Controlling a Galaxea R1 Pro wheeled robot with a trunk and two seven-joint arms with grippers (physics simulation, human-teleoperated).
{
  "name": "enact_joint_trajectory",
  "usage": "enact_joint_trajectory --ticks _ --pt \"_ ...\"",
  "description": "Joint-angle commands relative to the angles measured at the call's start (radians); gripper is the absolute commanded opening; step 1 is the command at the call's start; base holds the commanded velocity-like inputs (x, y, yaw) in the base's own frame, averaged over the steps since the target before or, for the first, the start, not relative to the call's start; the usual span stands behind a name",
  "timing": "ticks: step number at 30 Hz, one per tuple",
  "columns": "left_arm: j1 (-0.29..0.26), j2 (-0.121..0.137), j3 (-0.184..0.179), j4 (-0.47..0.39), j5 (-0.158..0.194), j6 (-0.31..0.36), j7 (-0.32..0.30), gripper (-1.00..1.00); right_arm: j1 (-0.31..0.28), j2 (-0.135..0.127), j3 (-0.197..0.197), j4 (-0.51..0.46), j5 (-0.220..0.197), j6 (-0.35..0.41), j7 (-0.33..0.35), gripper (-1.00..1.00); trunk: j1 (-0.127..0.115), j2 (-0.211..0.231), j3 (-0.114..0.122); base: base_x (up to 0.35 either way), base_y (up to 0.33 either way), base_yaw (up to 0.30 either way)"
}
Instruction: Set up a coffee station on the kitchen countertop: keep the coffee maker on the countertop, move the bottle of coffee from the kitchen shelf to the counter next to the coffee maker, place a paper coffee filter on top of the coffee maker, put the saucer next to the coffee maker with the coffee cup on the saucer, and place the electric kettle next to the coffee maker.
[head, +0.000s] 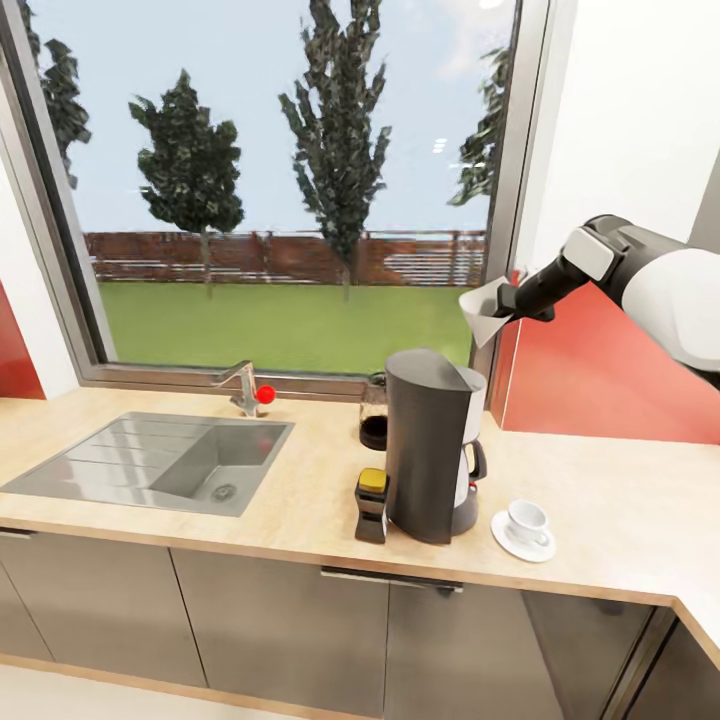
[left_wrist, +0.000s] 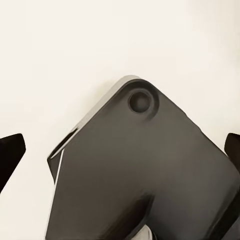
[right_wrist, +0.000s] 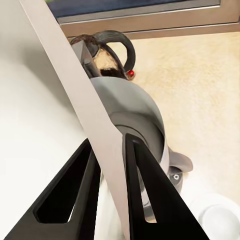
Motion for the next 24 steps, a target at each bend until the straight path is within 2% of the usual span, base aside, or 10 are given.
enact_joint_trajectory --ticks 1,24 --pt "0.0 -0.001 0.002 -0.003 0.003 0.0 0.001 1.0 -0.001 0.0 -0.003 0.002 0.01 0.0 0.006 -1.0 0.004 -0.009 -0.005 0.0 0.0 0.0" --pt "0.0 -0.001 0.002 -0.003 0.004 0.0 0.001 1.0 0.005 0.009 -0.003 0.002 0.01 0.0 0.004 -1.0 0.093 -0.17 -0.077 0.0 0.0 0.0"
